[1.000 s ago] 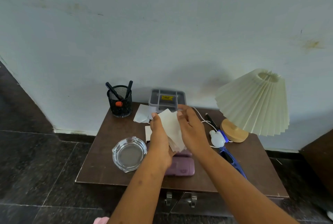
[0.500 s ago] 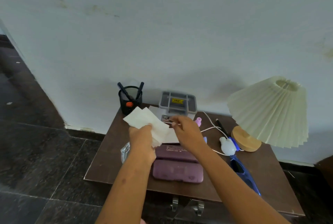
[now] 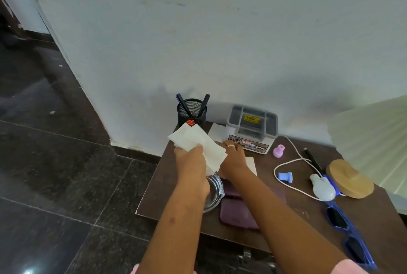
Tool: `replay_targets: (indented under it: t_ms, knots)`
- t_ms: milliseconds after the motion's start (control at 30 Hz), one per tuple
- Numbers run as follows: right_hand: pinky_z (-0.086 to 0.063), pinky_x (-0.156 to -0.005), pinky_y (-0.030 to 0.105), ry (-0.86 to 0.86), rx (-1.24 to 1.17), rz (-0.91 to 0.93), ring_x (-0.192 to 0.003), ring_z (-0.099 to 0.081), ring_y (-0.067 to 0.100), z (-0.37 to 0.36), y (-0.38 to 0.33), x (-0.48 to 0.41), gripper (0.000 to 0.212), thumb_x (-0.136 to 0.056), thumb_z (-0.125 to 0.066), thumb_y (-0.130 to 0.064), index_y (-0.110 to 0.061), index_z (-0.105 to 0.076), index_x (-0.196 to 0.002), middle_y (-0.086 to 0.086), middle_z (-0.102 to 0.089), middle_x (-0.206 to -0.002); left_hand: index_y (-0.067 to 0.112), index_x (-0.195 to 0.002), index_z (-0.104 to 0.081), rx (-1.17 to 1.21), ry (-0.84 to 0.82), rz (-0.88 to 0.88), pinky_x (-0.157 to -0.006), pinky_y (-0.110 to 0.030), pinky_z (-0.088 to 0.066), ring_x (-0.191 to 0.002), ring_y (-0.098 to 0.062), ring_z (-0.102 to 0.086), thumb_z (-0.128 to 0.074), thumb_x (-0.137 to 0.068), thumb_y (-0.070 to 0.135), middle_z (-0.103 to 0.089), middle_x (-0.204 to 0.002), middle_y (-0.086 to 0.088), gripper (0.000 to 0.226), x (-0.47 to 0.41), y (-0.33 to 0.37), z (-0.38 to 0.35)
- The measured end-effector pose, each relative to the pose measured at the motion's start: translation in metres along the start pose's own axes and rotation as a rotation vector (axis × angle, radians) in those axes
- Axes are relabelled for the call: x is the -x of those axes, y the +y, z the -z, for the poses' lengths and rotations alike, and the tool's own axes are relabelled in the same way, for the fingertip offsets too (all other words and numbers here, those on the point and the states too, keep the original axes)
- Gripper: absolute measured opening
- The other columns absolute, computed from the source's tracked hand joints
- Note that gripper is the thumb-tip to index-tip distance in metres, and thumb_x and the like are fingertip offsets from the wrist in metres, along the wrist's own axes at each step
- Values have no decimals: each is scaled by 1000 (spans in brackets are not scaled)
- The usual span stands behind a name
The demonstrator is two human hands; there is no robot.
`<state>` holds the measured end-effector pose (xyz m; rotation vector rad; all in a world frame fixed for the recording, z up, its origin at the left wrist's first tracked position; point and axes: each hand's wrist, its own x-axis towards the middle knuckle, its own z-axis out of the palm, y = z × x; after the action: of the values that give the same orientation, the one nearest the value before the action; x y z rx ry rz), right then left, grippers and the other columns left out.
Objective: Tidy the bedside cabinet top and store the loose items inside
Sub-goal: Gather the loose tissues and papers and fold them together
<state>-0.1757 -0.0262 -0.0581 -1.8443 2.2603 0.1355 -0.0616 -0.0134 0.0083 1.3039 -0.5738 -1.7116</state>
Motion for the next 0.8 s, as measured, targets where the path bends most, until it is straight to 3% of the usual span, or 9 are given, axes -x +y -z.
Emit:
replay_targets:
  t_ms: [167,267,333,400,467,567,667,733,800]
  knots:
    - [-35,-102,45,214,-46,-55,-119,-51,31,11,5,11,28,-88,-46,-17,-17,-60,-112,10,-62,-118,18,-136,-39,12,-23,-23,-70,-35,-51,-89,-22,-60,-47,-92,0,-57,-117,-7,48,5,0,-2]
    - [-45,-97,35,402,-479,-74,-112,-59,23,32,17,30,28,-91,-54,-22,-20,-66,-116,4,-67,-119,18,-135,-39,14,-25,-36,-57,-29,-47,-78,-15,-58,-46,-93,-2,-56,-108,-3,47,8,-1,-4]
    - [-47,-86,18,523,-788,-121,-103,-65,13,57,28,52,24,-89,-61,-22,-17,-70,-110,0,-71,-112,18,-136,-38,-23,-36,-32,-63,-32,-49,-87,-20,-58,-46,-93,-1,-55,-109,-2,49,9,-2,-4]
    - [-46,-69,9,564,-1007,-114,-79,-67,4,82,41,77,12,-84,-68,-18,-20,-75,-93,-7,-74,-89,19,-137,-38,-86,-49,-38,-72,-36,-49,-96,-23,-56,-47,-93,0,-55,-112,-4,48,10,-3,-5]
    - [-46,-60,8,464,-1187,-12,-62,-64,-1,107,52,106,13,-80,-70,-9,-21,-75,-78,-9,-74,-73,18,-135,-40,-144,-80,-55,-75,-36,-49,-95,-23,-55,-45,-94,1,-56,-111,-4,45,13,-3,-7]
    - [-51,-61,15,225,-1289,184,-64,-63,6,131,61,139,23,-79,-65,5,-15,-75,-73,-2,-73,-72,15,-130,-46,-202,-170,-27,-65,-31,-50,-86,-21,-59,-44,-95,2,-60,-103,-3,38,21,-3,-10]
    - [-47,-58,25,73,-1446,278,-64,-58,15,139,64,153,23,-76,-62,5,-14,-74,-71,2,-68,-72,16,-127,-50,-271,-281,23,-85,-48,-52,-105,-31,-60,-44,-95,5,-62,-119,-11,35,27,-6,-15]
    - [-46,-54,21,46,-1462,274,-61,-60,12,138,65,156,22,-76,-62,3,-15,-74,-71,1,-67,-71,19,-125,-52,-298,-353,34,-93,-56,-48,-112,-34,-58,-45,-95,7,-61,-123,-12,33,31,-9,-19]
    - [-47,-49,19,92,-1397,206,-59,-61,10,134,65,155,30,-83,-57,7,-15,-73,-70,0,-67,-71,23,-123,-54,-325,-429,55,-84,-48,-54,-105,-29,-62,-46,-95,10,-65,-117,-9,31,35,-12,-21]
